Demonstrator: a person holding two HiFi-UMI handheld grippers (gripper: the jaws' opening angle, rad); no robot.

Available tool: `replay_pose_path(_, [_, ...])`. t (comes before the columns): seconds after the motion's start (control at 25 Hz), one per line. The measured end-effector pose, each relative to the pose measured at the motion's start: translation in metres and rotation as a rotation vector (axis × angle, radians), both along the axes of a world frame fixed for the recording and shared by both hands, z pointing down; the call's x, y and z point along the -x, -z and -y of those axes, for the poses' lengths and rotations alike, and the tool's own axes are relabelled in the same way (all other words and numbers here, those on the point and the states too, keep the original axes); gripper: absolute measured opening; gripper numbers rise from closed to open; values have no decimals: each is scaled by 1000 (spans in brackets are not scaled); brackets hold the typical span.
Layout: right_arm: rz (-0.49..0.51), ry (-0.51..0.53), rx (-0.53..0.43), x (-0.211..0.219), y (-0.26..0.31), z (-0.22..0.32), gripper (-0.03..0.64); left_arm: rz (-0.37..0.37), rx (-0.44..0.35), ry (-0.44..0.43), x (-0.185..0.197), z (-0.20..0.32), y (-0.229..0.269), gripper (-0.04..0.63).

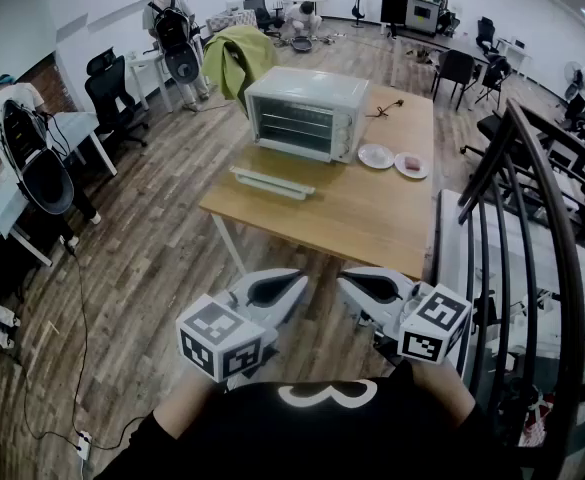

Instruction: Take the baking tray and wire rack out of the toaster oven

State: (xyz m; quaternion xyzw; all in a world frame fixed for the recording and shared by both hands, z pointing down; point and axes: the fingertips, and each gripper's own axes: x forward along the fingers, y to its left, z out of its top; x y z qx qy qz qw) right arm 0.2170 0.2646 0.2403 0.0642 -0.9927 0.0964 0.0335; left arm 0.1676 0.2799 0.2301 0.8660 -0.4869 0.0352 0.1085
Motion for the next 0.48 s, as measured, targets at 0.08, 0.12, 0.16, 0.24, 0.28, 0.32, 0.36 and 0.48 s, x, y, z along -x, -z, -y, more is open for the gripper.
replay_pose_path(0.08, [0,-7,0,2,2,1,3,1,4,3,2,1,-3,9])
replay_pose_path(0.12, [0,-9,-1,4,2,1,3,3,6,4,5,2,-5,9])
replay_pose_path(0.16, [0,-11,-2,8,2,1,3,4,8,5,9,2,-6,9])
replay_pose_path(0.24, [-3,-14,-4,17,1,2,3,5,14,7,19,3,-8,9])
replay_pose_path(0.28, [-5,-16,-3,22,0,3,3,6,16,8,24,4,-10,9])
replay_pose_path(0.32, [-8,-18,-2,26,-2,3,3,8,18,10,28,5,-12,9])
replay_pose_path(0.36, [-11,-20,-1,29,-3,5,3,12,20,12,32,7,-13,9])
replay_pose_path(0.48, [-25,-33,6,40,-9,9,3,26,23,24,46,9,-18,9])
